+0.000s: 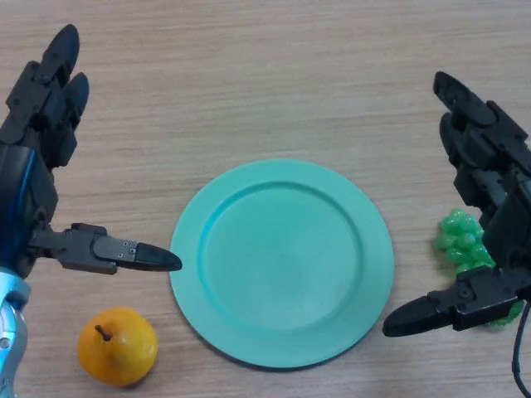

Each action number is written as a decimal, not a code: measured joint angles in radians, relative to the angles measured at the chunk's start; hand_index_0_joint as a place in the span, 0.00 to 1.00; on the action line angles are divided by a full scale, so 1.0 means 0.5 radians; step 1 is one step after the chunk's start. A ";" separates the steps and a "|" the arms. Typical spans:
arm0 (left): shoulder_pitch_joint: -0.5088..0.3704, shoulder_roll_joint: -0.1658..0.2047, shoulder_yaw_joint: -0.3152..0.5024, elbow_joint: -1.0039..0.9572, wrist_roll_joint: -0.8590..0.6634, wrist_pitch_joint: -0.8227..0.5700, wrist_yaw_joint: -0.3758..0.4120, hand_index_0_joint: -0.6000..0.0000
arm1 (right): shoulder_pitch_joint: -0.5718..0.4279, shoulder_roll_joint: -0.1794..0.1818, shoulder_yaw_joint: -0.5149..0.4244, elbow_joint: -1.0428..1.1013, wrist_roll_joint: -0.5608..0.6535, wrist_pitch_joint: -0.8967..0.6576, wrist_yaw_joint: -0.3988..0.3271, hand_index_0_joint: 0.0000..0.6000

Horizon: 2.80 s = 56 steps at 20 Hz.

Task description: Pick up the yellow pear and place it on the plate

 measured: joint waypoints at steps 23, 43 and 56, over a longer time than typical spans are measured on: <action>0.620 -0.205 0.359 -0.224 -0.131 -0.182 -0.114 1.00 | -0.102 -0.009 0.008 0.113 -0.041 0.051 0.038 0.00; 0.537 -0.202 0.121 1.430 0.041 -1.420 -0.246 1.00 | -0.096 -0.018 0.006 0.203 -0.041 0.043 0.073 0.00; 0.503 -0.096 -0.040 1.621 0.336 -1.544 0.081 0.00 | -0.059 -0.026 -0.083 0.071 -0.033 0.040 0.073 0.00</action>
